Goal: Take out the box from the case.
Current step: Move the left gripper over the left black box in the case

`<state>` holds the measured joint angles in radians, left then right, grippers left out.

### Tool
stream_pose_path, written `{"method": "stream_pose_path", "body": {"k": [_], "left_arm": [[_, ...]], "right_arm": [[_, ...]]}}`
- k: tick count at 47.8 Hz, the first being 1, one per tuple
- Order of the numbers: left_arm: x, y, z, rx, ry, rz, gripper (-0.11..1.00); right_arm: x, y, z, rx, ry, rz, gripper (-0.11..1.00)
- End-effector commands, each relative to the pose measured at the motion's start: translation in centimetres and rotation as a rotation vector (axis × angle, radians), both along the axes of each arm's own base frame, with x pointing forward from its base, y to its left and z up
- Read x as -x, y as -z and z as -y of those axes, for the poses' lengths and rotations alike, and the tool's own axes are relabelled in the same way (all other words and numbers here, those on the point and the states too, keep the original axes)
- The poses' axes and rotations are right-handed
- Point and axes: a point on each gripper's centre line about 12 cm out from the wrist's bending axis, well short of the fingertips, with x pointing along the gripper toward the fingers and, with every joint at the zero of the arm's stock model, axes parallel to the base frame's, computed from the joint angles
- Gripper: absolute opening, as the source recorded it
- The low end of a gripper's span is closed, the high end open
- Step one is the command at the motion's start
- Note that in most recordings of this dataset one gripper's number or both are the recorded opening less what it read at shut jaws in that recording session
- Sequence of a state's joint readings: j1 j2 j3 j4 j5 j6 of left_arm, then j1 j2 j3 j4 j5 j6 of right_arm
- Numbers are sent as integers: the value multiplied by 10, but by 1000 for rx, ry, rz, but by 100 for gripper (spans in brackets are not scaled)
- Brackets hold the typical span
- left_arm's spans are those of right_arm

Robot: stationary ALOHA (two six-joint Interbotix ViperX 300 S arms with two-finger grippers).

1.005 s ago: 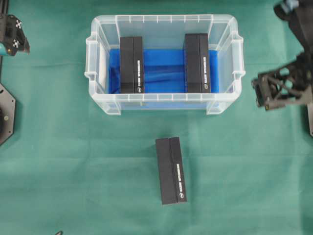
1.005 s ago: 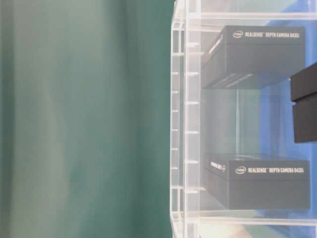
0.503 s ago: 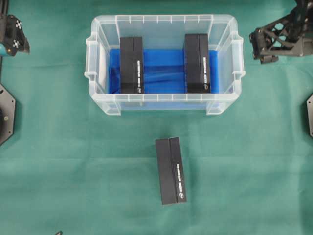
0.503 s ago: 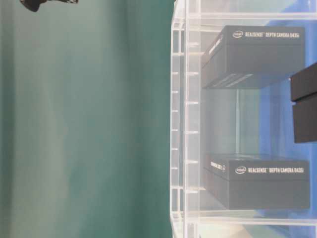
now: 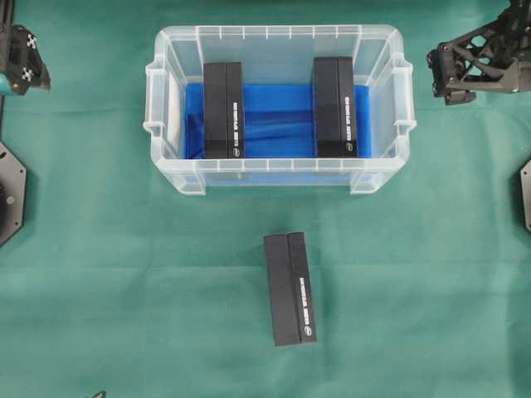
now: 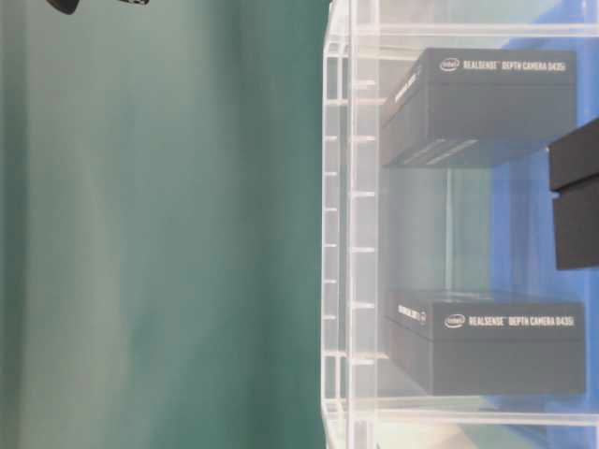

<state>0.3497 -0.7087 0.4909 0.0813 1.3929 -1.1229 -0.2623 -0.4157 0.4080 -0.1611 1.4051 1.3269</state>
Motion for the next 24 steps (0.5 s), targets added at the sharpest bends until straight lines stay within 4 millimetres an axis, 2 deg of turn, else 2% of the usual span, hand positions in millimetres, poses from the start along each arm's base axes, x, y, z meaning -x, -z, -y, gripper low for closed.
{"method": "stream_pose_path", "body": {"k": [1, 13, 24], "left_arm": [[-1, -4, 0, -7, 3, 14, 91], [-7, -3, -2, -2, 2, 1, 91], [-29, -1, -5, 8, 24, -25, 91]], "right_arm": [[1, -6, 0, 4, 1, 24, 87], [1, -6, 0, 2, 1, 25, 87], [0, -7, -1, 0, -1, 30, 87]]}}
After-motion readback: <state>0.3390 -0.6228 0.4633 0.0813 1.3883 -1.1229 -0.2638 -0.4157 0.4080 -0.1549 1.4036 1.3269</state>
